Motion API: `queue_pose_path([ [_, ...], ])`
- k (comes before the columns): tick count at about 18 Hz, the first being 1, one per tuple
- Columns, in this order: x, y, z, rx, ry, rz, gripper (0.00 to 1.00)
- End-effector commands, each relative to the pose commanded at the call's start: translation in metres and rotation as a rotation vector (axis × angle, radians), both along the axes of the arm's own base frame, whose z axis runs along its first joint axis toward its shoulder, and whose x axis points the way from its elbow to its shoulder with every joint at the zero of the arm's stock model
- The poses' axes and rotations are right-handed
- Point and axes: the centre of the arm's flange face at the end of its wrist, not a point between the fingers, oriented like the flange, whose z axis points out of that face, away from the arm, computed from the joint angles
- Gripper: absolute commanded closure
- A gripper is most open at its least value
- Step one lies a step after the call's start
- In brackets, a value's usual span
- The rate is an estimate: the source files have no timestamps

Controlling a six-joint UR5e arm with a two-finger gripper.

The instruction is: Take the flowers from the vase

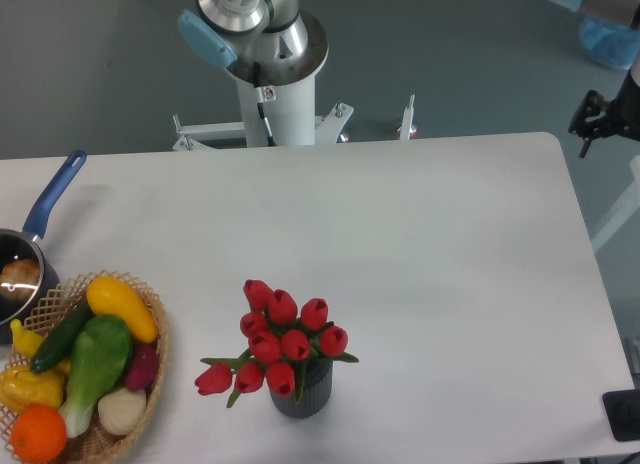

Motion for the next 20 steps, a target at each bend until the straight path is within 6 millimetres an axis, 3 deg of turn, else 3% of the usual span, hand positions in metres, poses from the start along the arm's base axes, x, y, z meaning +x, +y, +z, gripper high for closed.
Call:
queue_pose_path([
  [5, 0.017, 0.002, -0.012, -0.005, -0.022, -0.018, 0.0],
  [9, 0.052, 0.036, -0.009, 0.009, 0.032, -0.066, 0.0],
  [13, 0.075, 0.097, -0.002, 0.032, 0.099, -0.133, 0.0],
  [16, 0.074, 0.107, -0.001, 0.074, 0.143, -0.148, 0.0],
  [20, 0.088, 0.115, -0.001, 0.141, 0.129, -0.15, 0.0],
])
